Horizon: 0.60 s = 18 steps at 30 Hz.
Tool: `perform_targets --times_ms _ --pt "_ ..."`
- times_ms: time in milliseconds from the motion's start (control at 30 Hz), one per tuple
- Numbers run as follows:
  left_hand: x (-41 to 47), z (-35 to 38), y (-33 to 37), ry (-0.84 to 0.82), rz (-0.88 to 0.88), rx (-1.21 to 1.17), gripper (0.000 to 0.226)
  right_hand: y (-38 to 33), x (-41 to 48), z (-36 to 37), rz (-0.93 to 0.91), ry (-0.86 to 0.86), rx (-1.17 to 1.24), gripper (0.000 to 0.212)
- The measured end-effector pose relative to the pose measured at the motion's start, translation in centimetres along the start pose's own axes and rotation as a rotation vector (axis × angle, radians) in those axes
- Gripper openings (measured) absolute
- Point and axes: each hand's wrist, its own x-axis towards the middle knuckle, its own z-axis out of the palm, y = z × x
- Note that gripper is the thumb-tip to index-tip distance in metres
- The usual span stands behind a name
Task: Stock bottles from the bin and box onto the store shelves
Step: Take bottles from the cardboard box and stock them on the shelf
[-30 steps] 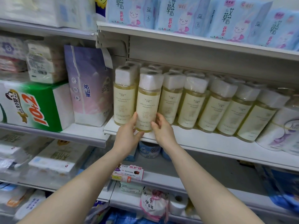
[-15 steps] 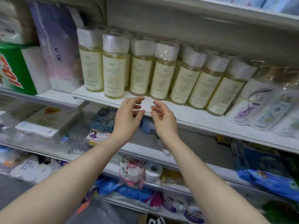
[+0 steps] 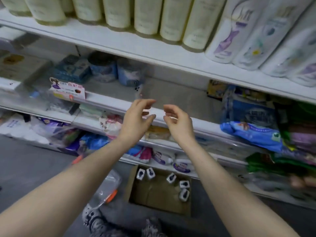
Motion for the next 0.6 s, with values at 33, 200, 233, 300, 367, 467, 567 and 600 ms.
perform_targets --times_ms 33,200,233,300,367,467,567,600 --pt "-0.9 1.0 -0.4 -0.017 -0.023 0.010 0.044 1.4 -0.5 -0.2 0.021 -0.015 0.004 0.033" --pt "-4.1 4.5 -3.9 -0.135 -0.104 0.081 0.046 7.1 -2.7 0.5 0.130 -0.079 0.010 0.033" --pt "-4.6 5.1 -4.8 -0.160 -0.123 0.093 0.046 8.3 -3.2 1.0 0.147 -0.082 0.011 0.033" --pt "-5.9 6.2 -6.3 -0.191 -0.160 0.076 0.047 10.3 -4.3 1.8 0.180 -0.084 0.015 0.033" --pt "-7.3 7.4 -8.3 -0.224 -0.199 0.048 0.046 12.9 -5.4 2.9 0.222 -0.085 0.002 0.034" --pt "-9.7 9.7 -12.0 -0.314 -0.269 0.082 0.047 17.5 -7.3 4.7 0.353 -0.099 -0.020 0.035" --pt "-12.0 12.2 -16.1 -0.365 -0.379 0.084 0.048 22.4 -8.7 6.8 0.438 -0.098 0.001 0.037" --pt "-12.7 12.9 -17.3 -0.379 -0.410 0.080 0.048 23.7 -9.0 7.3 0.466 -0.101 -0.004 0.037"
